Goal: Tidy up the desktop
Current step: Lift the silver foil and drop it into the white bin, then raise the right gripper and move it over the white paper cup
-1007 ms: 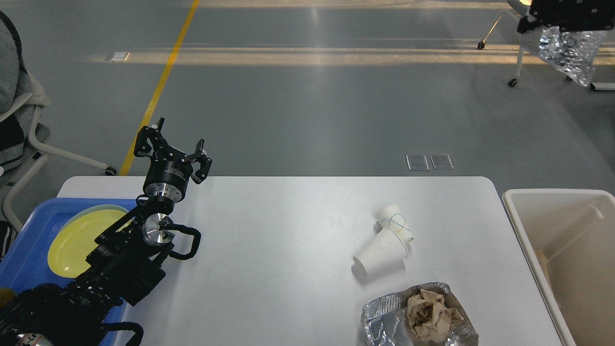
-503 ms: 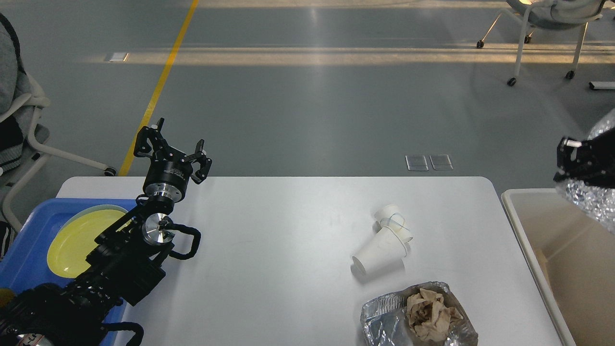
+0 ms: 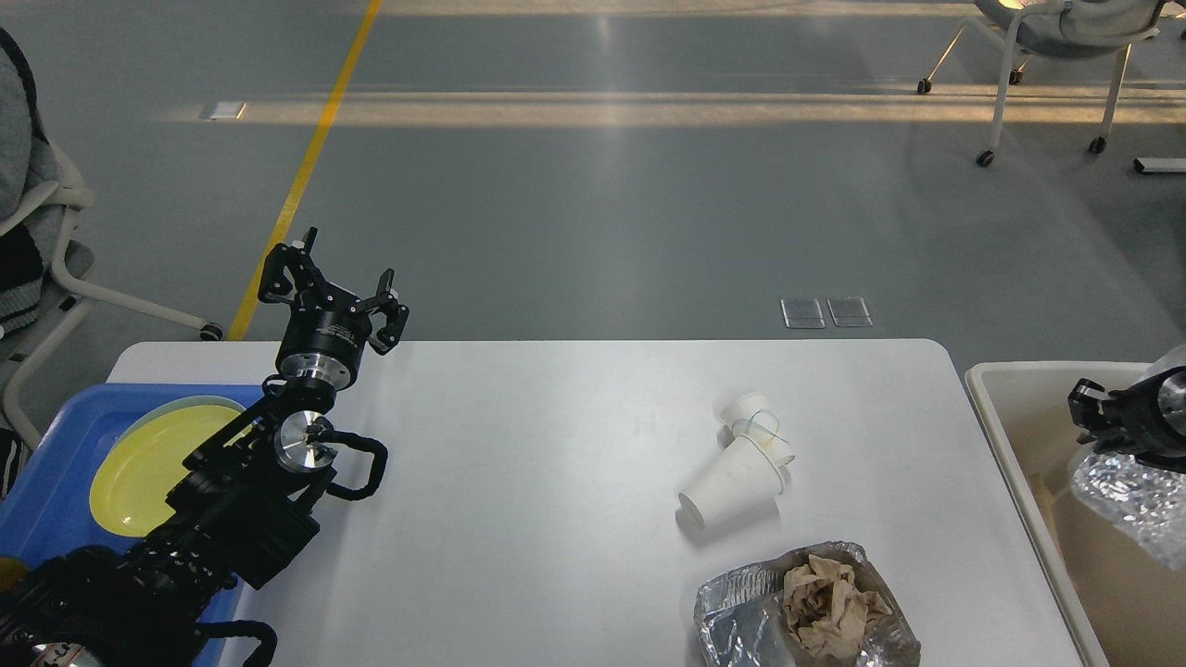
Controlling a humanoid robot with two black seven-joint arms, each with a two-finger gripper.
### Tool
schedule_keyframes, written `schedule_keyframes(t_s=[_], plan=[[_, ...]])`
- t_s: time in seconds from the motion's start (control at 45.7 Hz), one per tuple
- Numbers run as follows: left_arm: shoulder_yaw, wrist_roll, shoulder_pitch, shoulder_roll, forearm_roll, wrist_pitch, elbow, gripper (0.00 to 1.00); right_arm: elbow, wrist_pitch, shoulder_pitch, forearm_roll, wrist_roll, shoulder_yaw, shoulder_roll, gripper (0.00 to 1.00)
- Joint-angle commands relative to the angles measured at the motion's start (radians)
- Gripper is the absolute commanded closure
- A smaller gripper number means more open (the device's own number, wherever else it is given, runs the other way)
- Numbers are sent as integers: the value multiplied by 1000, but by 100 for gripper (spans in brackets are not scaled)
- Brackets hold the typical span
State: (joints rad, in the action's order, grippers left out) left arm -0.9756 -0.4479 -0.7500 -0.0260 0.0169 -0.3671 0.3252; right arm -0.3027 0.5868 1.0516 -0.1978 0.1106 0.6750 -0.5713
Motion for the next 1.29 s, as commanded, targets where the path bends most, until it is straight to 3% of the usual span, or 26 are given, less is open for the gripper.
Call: schedule_keyframes(t_s=[0.0, 0.066, 0.328, 0.503, 0.657, 0.919, 1.051, 1.269], plan=[[0, 0, 0, 0, 0, 0, 0, 0, -6, -12, 2, 0, -3, -2, 1, 10], [0, 0, 0, 0, 0, 0, 0, 0, -9, -10, 5, 0, -5, -6, 1, 0], [0, 0, 1, 0, 0, 0, 0, 0, -25, 8, 28, 15, -3, -64, -2, 0], [0, 0, 0, 0, 0, -1, 0, 0, -192, 53, 151, 14, 0, -51, -57, 0], [0, 0, 0, 0, 0, 0, 0, 0, -409, 123, 342, 9, 0, -22, -143, 0], [0, 0, 0, 0, 0, 0, 0, 0, -679, 294, 723, 11, 0, 35, -179, 0], [0, 0, 0, 0, 0, 0, 0, 0, -757, 373, 905, 12, 0, 35, -179, 0], [0, 0, 1, 0, 0, 0, 0, 0, -819, 373, 1226, 21, -2, 23, -168, 0]])
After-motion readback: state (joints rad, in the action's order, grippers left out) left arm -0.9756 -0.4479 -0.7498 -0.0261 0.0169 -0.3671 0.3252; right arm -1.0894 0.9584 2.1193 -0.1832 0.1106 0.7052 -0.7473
